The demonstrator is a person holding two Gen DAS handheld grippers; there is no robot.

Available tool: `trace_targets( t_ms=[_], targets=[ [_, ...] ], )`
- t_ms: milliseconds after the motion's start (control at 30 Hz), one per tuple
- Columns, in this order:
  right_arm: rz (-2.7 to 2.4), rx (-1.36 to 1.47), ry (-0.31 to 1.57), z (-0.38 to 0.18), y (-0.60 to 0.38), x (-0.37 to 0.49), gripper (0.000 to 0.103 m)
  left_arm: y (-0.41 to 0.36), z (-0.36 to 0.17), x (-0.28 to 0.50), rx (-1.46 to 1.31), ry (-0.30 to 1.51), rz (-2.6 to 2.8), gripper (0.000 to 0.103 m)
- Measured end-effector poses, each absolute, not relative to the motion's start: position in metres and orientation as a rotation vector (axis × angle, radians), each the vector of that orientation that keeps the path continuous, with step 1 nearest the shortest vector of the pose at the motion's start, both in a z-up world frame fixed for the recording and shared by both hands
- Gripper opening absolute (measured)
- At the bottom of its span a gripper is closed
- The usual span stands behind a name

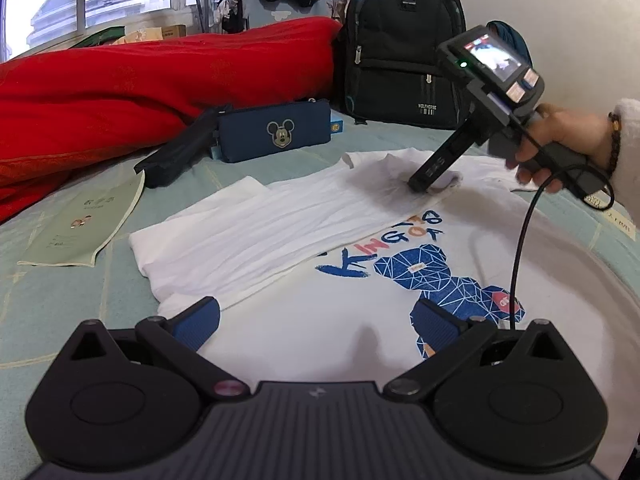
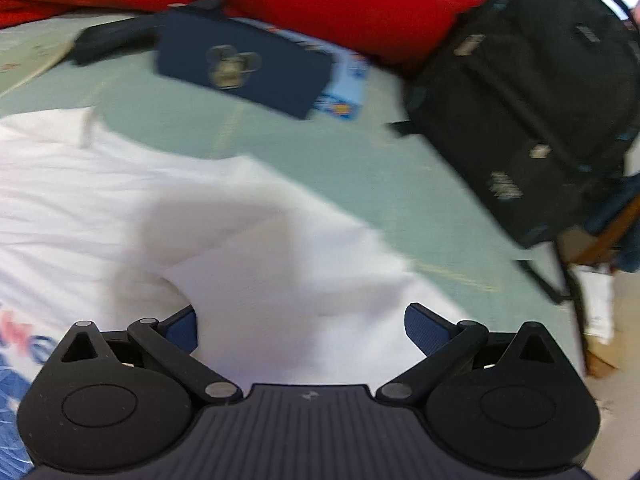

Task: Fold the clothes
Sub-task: 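Lift the held sleeve cuff with the right gripper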

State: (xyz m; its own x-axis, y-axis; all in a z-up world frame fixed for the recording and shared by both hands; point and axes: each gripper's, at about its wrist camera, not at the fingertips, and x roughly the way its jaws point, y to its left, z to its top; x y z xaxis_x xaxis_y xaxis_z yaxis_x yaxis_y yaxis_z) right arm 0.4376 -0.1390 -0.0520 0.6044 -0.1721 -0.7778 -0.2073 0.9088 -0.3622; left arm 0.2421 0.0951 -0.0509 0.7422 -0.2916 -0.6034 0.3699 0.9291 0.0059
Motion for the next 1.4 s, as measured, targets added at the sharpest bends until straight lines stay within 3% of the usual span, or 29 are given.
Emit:
trace_targets(
  t_ms=[367,633,867,1200,1300,1400],
  targets=[
    [-0.169,-0.273,0.904,-0.026,-0.235,0.439,0.103,0.094,-0.052,0.243,0.137,0.645,-0.359,0.102],
    [-0.001,-0.134,0.824,-0.016,-0.23,0.417,0.103,0.092,-0.054,0.244,0.142,0.651,-0.355,0.102],
    [0.11,0.151,0.873,-0.024,-0.237,0.43,0.099,0.093,-0.055,0.245,0.139,0.657,-0.354,0.102],
    [0.075,0.34,0.884,-0.048,-0.262,0.418,0.081,0.093,-0.057,0.248,0.144,0.668,-0.347,0.102],
    [0.083,0.477,0.882,-0.064,-0.281,0.409,0.074,0.092,-0.058,0.247,0.145,0.67,-0.351,0.102],
    [0.141,0.631,0.859,-0.077,-0.296,0.412,0.073,0.091,-0.06,0.248,0.148,0.675,-0.352,0.102]
  ],
)
